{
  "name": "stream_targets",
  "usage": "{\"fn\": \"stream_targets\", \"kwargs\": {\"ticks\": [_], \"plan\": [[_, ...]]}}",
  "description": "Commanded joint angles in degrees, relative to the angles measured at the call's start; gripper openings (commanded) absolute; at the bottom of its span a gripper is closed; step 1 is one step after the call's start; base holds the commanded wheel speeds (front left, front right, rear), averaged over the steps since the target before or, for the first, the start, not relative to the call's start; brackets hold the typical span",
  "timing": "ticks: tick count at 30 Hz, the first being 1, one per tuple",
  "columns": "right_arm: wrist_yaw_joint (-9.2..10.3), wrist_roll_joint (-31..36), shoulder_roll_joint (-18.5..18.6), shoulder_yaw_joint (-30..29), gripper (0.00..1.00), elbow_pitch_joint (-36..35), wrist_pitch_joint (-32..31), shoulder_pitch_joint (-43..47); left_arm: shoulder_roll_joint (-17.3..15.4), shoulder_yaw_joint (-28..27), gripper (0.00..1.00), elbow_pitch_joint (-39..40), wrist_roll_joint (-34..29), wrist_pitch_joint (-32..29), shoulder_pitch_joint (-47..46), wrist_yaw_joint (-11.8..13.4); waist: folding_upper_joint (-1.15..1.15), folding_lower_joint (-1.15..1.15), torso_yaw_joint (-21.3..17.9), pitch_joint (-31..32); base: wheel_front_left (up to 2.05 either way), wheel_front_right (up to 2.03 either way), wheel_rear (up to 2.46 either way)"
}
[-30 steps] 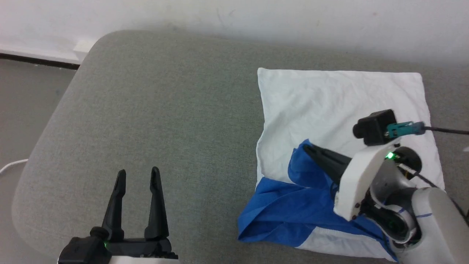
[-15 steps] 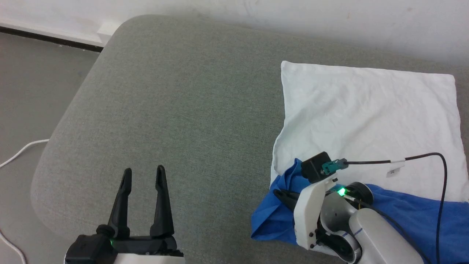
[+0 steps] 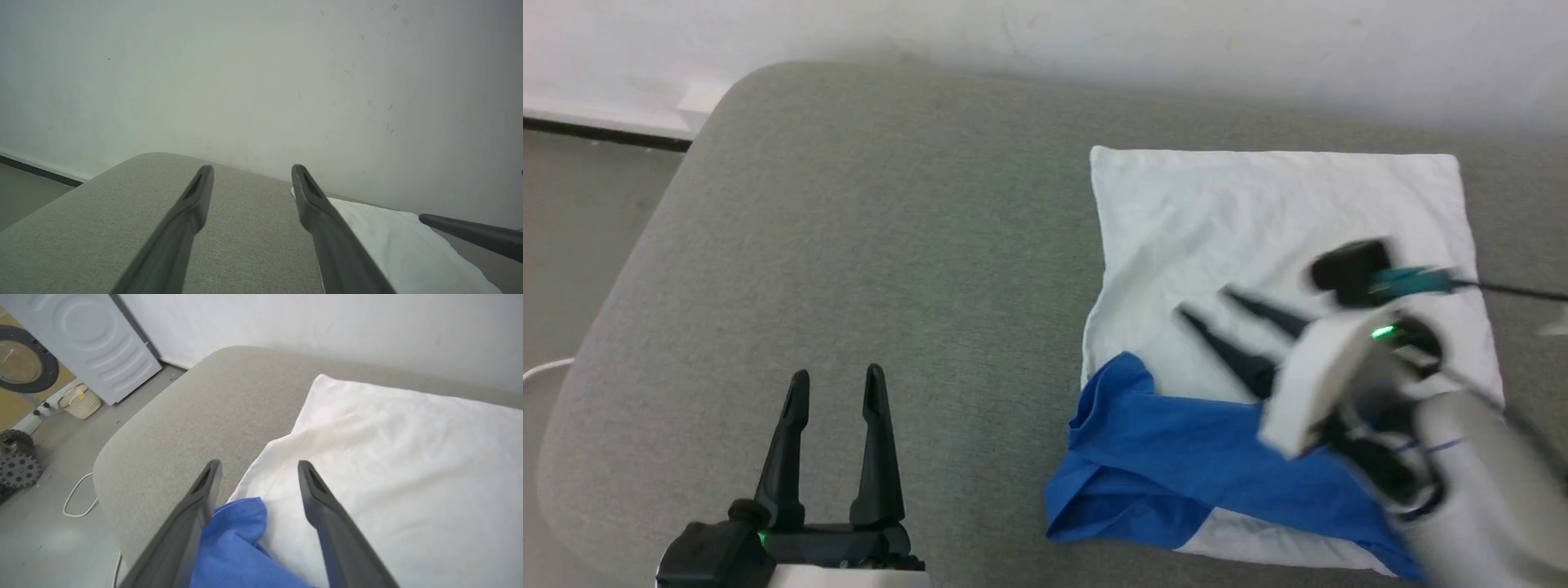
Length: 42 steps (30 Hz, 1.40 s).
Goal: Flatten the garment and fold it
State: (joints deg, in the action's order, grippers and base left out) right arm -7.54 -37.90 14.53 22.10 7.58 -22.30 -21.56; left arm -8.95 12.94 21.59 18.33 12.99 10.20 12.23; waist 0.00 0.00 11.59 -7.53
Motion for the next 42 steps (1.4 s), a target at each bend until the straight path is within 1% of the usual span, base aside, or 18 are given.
{"fn": "stream_targets", "kwargs": {"ticks": [1,4,7,8,10,12,14,16,17,18,20,23,27,33,36,38,42], "plan": [[0.05,0.1,1.5,-3.2,1.0,-1.9,1.1,0.9,-0.3,0.0,1.0,0.4,0.0,-0.2,-0.2,0.2,0.0,0.0,-2.0,0.4,0.0,0.0,0.0],[0.05,2.8,4.5,-12.2,1.0,-7.8,4.1,3.7,-0.4,0.2,1.0,1.2,-0.3,-0.5,-0.4,0.3,0.0,0.0,-3.6,0.1,0.0,0.0,0.0],[0.05,6.4,5.3,-22.4,1.0,-12.7,7.7,7.8,-0.4,0.5,1.0,1.4,-0.5,-0.8,-0.6,0.4,0.0,0.0,-5.0,-0.4,0.0,0.0,0.0],[0.05,7.9,5.1,-25.8,1.0,-14.2,8.8,9.4,-0.4,0.6,1.0,1.4,-0.6,-0.8,-0.7,0.5,0.0,0.0,-5.3,-0.5,0.0,0.0,0.0],[0.05,10.4,3.1,-32.4,1.0,-17.2,10.8,12.7,-0.4,0.7,1.0,1.4,-0.7,-0.6,-0.9,0.6,0.0,0.0,-6.2,-0.7,0.0,0.0,0.0],[0.05,12.9,0.7,-37.8,1.0,-20.3,12.3,16.0,-0.3,0.8,1.0,1.3,-0.8,-0.4,-0.9,0.5,0.0,0.0,-6.8,-0.8,0.0,0.0,0.0],[0.05,15.3,-2.0,-41.7,1.0,-23.0,13.9,19.4,-0.4,0.9,1.0,1.0,-0.8,-0.2,-0.6,0.4,0.0,0.0,-7.3,-0.9,0.0,0.0,0.0],[0.05,17.1,-4.9,-44.2,1.0,-25.1,15.5,22.7,-0.4,1.1,1.0,0.4,-0.8,0.1,-0.1,0.2,0.0,0.0,-7.7,-0.8,0.0,0.0,0.0],[0.05,17.9,-6.4,-45.1,1.0,-25.9,16.3,24.3,-0.3,1.1,1.0,0.2,-0.7,0.3,0.2,0.1,0.0,0.0,-7.7,-0.7,0.0,0.0,0.0],[0.05,17.9,-6.4,-45.1,1.0,-25.9,16.3,24.3,-0.3,1.1,1.0,0.2,-0.7,0.3,0.2,0.1,0.0,0.0,-7.7,-0.7,0.0,0.0,0.0],[0.05,19.2,-8.7,-46.0,1.0,-27.1,18.2,27.3,-0.3,1.2,1.0,-0.3,-0.6,0.6,0.9,-0.1,0.0,0.0,-7.9,-0.5,0.0,0.0,0.0],[0.05,20.0,-10.8,-45.7,1.0,-27.1,20.9,31.4,0.0,1.1,1.0,-1.0,-0.2,1.1,2.3,-0.4,0.0,0.0,-8.1,0.0,0.0,0.0,0.0],[0.05,19.8,-11.5,-44.1,1.0,-25.9,23.0,34.3,0.0,0.9,1.0,-2.0,-0.3,1.5,3.3,-0.5,0.0,0.0,-8.4,0.4,0.0,0.0,0.0],[0.05,19.2,-11.6,-43.0,1.0,-26.0,23.7,33.8,-0.6,1.0,1.0,-1.7,-0.2,0.8,1.8,-1.2,0.0,0.0,-8.9,0.6,0.0,0.0,0.0],[0.05,19.4,-11.6,-42.6,1.0,-26.5,23.3,33.1,-1.7,1.2,1.0,-0.4,-0.6,-1.4,-1.3,-2.0,0.0,0.0,-9.0,-0.1,0.0,0.0,0.0],[0.05,19.3,-11.6,-42.2,1.0,-27.1,23.0,32.4,-2.3,1.2,1.0,1.1,-0.5,-4.0,-4.7,-2.5,0.0,0.0,-9.4,-1.4,0.0,0.0,0.0],[0.05,19.2,-11.5,-40.5,1.0,-28.4,22.3,30.1,-6.1,1.3,1.0,3.4,-3.1,-13.7,-16.6,-4.3,0.0,0.0,-10.0,-5.9,0.0,0.0,0.0]]}}
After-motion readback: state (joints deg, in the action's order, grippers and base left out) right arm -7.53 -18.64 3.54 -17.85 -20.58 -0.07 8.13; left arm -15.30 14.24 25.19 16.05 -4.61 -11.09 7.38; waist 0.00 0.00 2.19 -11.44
